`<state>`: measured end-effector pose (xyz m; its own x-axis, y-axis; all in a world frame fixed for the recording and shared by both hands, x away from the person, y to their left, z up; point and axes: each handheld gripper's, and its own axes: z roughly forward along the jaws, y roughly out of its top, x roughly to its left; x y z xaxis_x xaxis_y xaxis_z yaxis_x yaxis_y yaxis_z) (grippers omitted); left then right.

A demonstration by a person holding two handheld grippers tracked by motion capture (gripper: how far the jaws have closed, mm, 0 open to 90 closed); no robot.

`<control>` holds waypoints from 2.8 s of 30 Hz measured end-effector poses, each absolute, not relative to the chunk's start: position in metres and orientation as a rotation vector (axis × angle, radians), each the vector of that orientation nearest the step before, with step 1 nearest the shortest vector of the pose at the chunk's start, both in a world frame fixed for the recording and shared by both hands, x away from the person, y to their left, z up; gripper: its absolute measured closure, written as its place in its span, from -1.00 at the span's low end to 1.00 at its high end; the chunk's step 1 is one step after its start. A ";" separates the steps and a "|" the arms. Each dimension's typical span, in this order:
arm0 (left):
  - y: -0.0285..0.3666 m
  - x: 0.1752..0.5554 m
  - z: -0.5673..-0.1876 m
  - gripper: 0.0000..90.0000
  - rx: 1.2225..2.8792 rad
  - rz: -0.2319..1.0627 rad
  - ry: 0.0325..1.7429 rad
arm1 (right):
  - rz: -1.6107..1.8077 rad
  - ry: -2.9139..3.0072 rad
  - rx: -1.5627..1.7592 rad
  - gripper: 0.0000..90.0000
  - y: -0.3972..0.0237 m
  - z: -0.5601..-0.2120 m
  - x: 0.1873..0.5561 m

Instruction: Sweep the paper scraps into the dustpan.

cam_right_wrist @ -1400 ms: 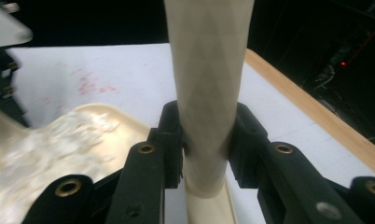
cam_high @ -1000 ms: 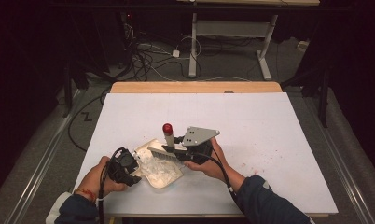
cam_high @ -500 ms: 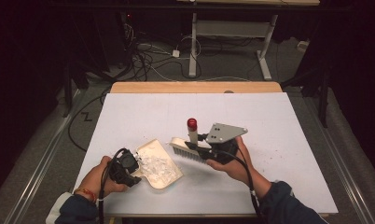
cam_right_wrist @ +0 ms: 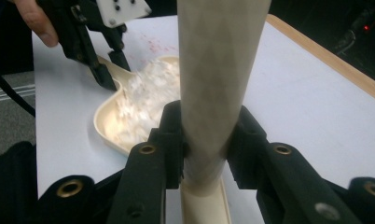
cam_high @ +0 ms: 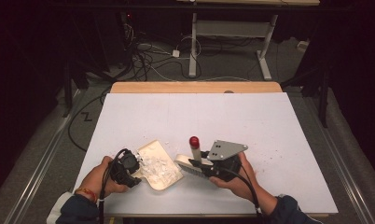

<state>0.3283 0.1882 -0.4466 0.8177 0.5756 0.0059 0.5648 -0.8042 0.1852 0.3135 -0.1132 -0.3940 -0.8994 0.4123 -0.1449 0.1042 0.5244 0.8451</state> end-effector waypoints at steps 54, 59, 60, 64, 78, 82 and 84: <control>0.189 0.328 -0.447 0.39 2.799 0.074 0.916 | 1.384 2.256 0.461 0.58 -0.082 -0.374 0.322; 0.189 0.328 -0.446 0.39 2.794 0.068 0.919 | 1.321 2.227 0.511 0.57 -0.085 -0.380 0.340; 0.190 0.328 -0.446 0.39 2.792 0.067 0.920 | 1.290 2.209 0.513 0.57 -0.083 -0.382 0.344; 0.192 0.327 -0.444 0.39 2.785 0.058 0.923 | 1.219 2.203 0.539 0.57 -0.076 -0.393 0.361; 0.198 0.328 -0.446 0.39 2.744 0.016 0.946 | 1.310 2.258 0.467 0.58 -0.049 -0.407 0.393; 0.198 0.327 -0.446 0.39 2.745 0.016 0.946 | 1.327 2.339 0.429 0.57 -0.043 -0.406 0.378; 0.198 0.327 -0.445 0.39 2.748 0.018 0.946 | 1.357 2.376 0.410 0.57 -0.042 -0.404 0.368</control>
